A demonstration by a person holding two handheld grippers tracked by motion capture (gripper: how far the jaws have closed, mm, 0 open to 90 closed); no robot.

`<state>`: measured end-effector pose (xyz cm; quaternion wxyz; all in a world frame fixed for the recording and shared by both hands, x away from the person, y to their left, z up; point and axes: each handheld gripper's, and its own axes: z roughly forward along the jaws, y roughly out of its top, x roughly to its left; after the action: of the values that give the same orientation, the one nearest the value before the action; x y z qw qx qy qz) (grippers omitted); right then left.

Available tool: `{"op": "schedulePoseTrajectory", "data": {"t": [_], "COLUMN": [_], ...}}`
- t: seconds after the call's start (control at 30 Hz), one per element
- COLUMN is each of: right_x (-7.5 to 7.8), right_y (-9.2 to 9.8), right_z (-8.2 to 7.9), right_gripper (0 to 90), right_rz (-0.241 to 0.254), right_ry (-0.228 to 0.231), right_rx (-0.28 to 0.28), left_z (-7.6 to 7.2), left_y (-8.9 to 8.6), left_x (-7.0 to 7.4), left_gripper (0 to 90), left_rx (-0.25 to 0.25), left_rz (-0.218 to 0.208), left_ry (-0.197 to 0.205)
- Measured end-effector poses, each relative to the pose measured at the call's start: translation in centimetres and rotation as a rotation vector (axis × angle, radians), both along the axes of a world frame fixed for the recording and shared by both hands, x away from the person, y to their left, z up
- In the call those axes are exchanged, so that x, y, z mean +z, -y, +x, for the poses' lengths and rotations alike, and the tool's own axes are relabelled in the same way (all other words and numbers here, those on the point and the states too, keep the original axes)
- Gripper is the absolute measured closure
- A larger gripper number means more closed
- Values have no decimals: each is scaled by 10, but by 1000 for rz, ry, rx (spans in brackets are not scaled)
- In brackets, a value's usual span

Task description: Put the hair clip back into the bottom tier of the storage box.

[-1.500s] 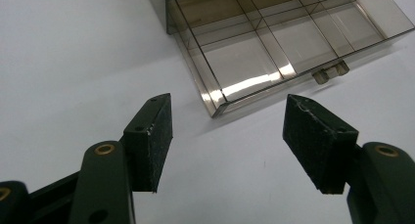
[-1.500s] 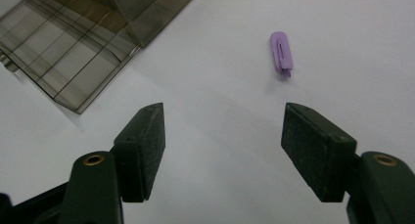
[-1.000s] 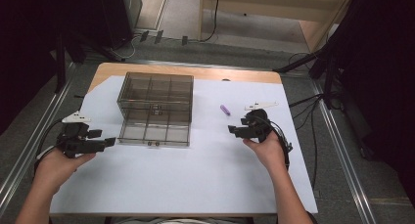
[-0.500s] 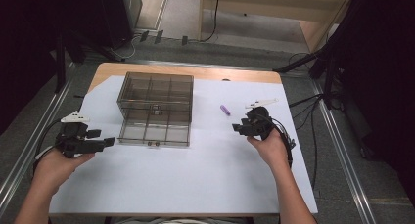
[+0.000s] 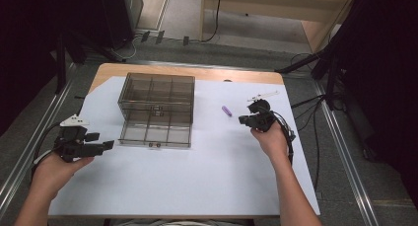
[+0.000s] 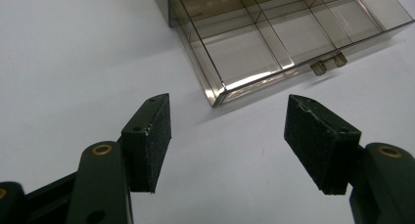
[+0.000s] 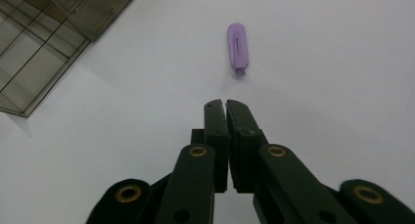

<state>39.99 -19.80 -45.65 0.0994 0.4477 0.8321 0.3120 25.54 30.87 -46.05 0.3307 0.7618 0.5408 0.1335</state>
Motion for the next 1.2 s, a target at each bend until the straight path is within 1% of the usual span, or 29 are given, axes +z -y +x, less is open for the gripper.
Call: {"op": "schedulePoseTrajectory", "data": {"t": [0.03,0.13,0.23,0.33,0.37,0.4,0.5,0.57,0.6,0.63,0.73,0.8,0.83,0.9,1.0,1.03,1.07,1.1,1.17,1.2], "right_x": [0,0,0,1,2,2,2,3,3,4,3,1,0,-5,-11,-14,-15,-17,-20,-22], "right_y": [-1,-4,-10,-13,-15,-17,-18,-20,-20,-20,-21,-21,-21,-21,-21,-22,-23,-23,-24,-24], "right_z": [2,6,14,17,22,24,28,34,34,40,48,54,57,61,64,66,66,68,70,70], "right_gripper": [900,900,900,900,900,900,900,900,900,900,900,900,900,900,900,900,900,900,900,900], "right_rz": [0,5,-8,-7,-3,-1,-6,-9,-9,-10,-8,1,-9,-15,-18,-22,-23,-22,-22,-30], "right_ry": [-1,-1,8,10,16,10,14,14,14,12,12,10,2,3,-18,-23,-35,-37,-45,-48], "right_rx": [0,3,13,6,9,6,8,3,3,-1,-5,-13,-20,-20,-29,-23,-33,-28,-39,-41], "left_z": [-2,-4,-8,-9,-10,-10,-11,-12,-12,-12,-12,-12,-12,-12,-13,-13,-14,-14,-16,-16], "left_y": [-1,-1,-2,-2,-2,-2,-1,-1,-1,-2,-1,-1,-1,-1,0,0,0,0,0,0], "left_x": [0,-1,-1,-1,-2,-2,-2,-3,-3,-4,-4,-4,-4,-4,-5,-5,-5,-5,-5,-5], "left_gripper": [353,353,353,353,353,353,353,353,353,353,353,353,353,353,354,354,354,354,354,354], "left_rx": [1,3,12,14,13,15,18,21,21,19,21,21,20,19,26,25,24,24,23,26], "left_rz": [6,5,7,8,12,12,13,16,16,18,20,26,27,30,34,37,41,41,44,44], "left_ry": [2,0,5,6,3,3,4,4,4,5,6,8,8,8,18,19,21,21,21,22]}}
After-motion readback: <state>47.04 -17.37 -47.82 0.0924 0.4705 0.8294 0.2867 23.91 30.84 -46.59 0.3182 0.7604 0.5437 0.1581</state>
